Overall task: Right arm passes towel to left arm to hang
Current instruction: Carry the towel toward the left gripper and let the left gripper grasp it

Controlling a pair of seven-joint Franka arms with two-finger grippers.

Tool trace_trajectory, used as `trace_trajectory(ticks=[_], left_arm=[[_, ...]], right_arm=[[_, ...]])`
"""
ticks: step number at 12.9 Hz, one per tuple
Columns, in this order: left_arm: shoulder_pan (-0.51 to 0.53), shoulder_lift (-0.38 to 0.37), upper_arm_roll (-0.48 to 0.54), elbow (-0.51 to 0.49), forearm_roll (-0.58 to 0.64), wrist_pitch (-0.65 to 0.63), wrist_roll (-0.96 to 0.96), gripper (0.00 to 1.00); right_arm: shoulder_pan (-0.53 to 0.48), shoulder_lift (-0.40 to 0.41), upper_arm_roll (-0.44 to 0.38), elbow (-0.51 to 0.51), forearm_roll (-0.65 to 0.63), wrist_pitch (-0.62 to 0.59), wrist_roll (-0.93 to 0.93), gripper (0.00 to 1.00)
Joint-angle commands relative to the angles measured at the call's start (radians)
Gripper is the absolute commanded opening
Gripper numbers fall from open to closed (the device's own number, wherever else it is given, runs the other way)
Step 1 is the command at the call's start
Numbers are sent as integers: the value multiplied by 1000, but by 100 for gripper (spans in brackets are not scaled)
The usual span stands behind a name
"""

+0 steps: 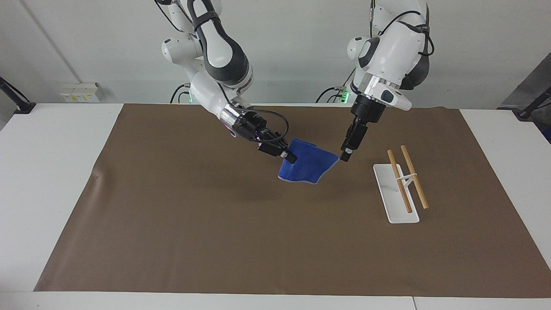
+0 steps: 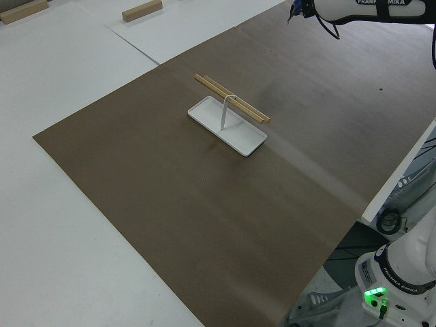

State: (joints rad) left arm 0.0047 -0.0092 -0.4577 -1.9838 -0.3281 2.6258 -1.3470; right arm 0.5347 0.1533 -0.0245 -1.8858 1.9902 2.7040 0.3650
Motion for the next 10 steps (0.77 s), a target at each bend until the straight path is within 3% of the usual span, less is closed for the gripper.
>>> trace_trajectory(ticks=[1, 2, 4, 8, 9, 10], left_arm=[[-5, 38, -21, -7, -17, 78, -29, 100], [-5, 38, -24, -7, -17, 79, -29, 98], [-3, 40, -22, -7, -17, 76, -17, 80], [-3, 38, -22, -7, -16, 62, -12, 7], [-2, 38, -22, -7, -16, 62, -11, 0], [4, 38, -22, -7, -16, 60, -11, 0]], right_arm=[[1, -8, 20, 13, 39, 25, 11, 0], [2, -8, 26, 19, 74, 43, 6, 0], [22, -6, 26, 22, 81, 71, 0, 0], [21, -4, 26, 22, 78, 73, -3, 0], [19, -4, 26, 19, 73, 74, -3, 0], [18, -4, 26, 17, 70, 74, -5, 0]])
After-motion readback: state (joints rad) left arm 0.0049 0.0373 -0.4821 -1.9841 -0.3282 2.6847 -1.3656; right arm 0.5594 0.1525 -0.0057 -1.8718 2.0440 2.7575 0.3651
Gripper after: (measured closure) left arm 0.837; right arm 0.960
